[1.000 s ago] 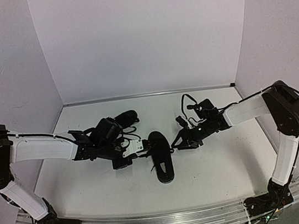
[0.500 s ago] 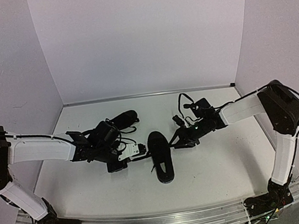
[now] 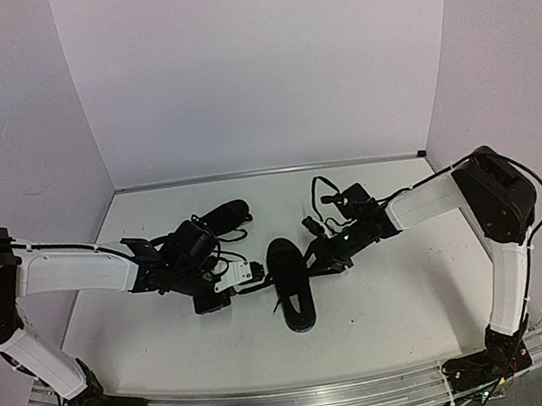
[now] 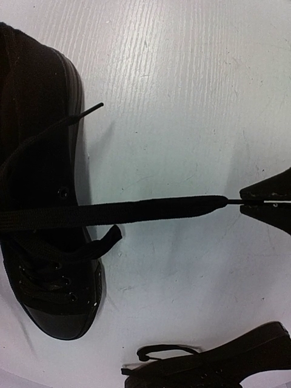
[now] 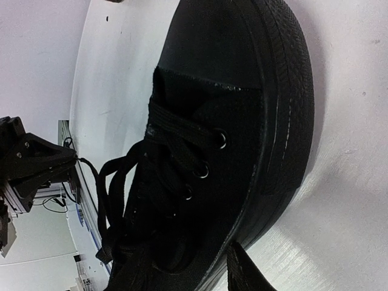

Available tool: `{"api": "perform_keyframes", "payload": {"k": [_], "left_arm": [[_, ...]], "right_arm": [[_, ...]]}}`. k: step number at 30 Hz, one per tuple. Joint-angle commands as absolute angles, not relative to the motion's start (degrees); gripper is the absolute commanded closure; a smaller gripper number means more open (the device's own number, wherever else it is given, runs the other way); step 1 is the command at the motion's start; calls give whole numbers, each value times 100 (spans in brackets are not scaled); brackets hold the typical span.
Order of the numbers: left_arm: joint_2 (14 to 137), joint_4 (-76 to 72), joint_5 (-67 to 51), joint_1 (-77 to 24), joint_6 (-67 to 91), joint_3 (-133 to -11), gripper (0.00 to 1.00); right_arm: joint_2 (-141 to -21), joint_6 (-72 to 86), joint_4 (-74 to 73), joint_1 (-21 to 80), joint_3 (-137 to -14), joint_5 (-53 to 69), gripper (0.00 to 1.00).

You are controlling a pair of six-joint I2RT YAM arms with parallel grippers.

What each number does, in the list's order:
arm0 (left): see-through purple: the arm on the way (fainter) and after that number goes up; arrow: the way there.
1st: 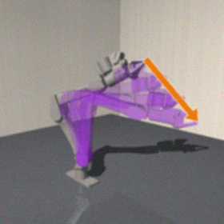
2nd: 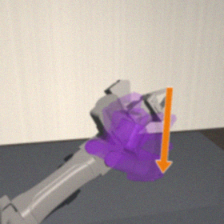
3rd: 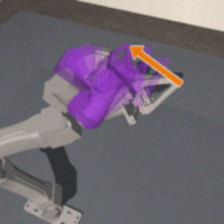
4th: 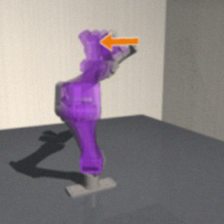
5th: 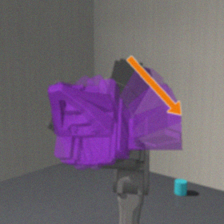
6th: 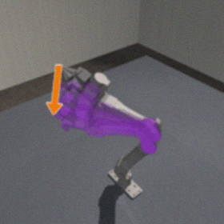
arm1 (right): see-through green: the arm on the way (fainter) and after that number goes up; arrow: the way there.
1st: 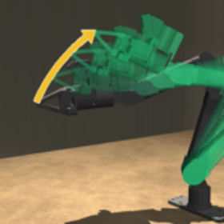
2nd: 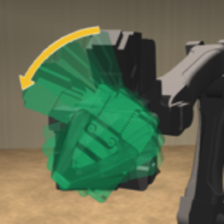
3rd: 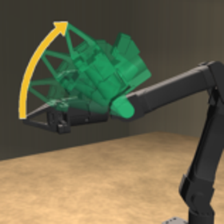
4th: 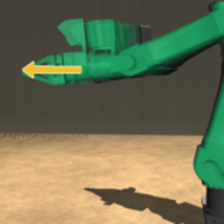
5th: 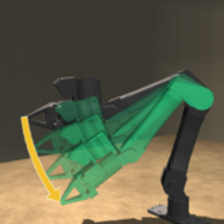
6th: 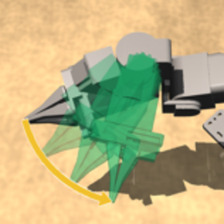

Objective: Tie the shoes

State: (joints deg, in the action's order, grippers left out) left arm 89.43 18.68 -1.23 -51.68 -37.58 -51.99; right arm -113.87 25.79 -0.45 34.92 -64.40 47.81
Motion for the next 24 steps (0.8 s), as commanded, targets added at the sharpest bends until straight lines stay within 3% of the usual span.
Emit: {"api": "perform_keyframes", "payload": {"k": [1, 9, 20, 24], "left_arm": [[9009, 1913, -53, -5136, -3777, -5381, 100], [9084, 1878, 111, -5138, -3774, -5417, 100], [9162, 1834, 53, -5144, -3735, -5511, 100], [9183, 1834, 60, -5143, -3735, -5534, 100]], "right_arm": [[-11472, 2640, 161, 3604, -6621, 5049, 63], [-11294, 2705, 317, 3604, -6477, 5270, 79], [-11124, 2728, 333, 3604, -6322, 5240, 76], [-11244, 2788, 321, 3604, -6328, 5065, 71]]}}
